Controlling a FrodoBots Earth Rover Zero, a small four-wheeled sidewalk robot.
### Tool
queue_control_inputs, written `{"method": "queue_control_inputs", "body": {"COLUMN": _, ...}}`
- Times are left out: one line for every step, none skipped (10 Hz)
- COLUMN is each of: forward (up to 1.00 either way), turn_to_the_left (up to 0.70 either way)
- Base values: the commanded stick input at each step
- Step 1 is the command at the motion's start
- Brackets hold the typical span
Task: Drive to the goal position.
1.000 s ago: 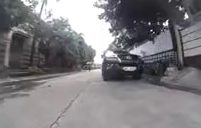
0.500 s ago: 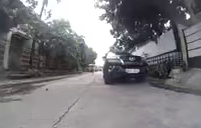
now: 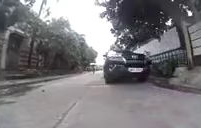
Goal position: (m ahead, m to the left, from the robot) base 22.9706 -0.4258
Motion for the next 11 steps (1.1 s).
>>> {"method": "queue_control_inputs", "body": {"forward": 0.50, "turn_to_the_left": 0.00}}
{"method": "queue_control_inputs", "body": {"forward": 0.50, "turn_to_the_left": 0.00}}
{"method": "queue_control_inputs", "body": {"forward": 0.50, "turn_to_the_left": 0.00}}
{"method": "queue_control_inputs", "body": {"forward": 0.50, "turn_to_the_left": 0.00}}
{"method": "queue_control_inputs", "body": {"forward": 0.50, "turn_to_the_left": 0.00}}
{"method": "queue_control_inputs", "body": {"forward": 0.50, "turn_to_the_left": 0.00}}
{"method": "queue_control_inputs", "body": {"forward": 0.50, "turn_to_the_left": 0.00}}
{"method": "queue_control_inputs", "body": {"forward": 0.50, "turn_to_the_left": 0.00}}
{"method": "queue_control_inputs", "body": {"forward": 0.50, "turn_to_the_left": 0.00}}
{"method": "queue_control_inputs", "body": {"forward": 0.50, "turn_to_the_left": 0.00}}
{"method": "queue_control_inputs", "body": {"forward": 0.50, "turn_to_the_left": 0.00}}
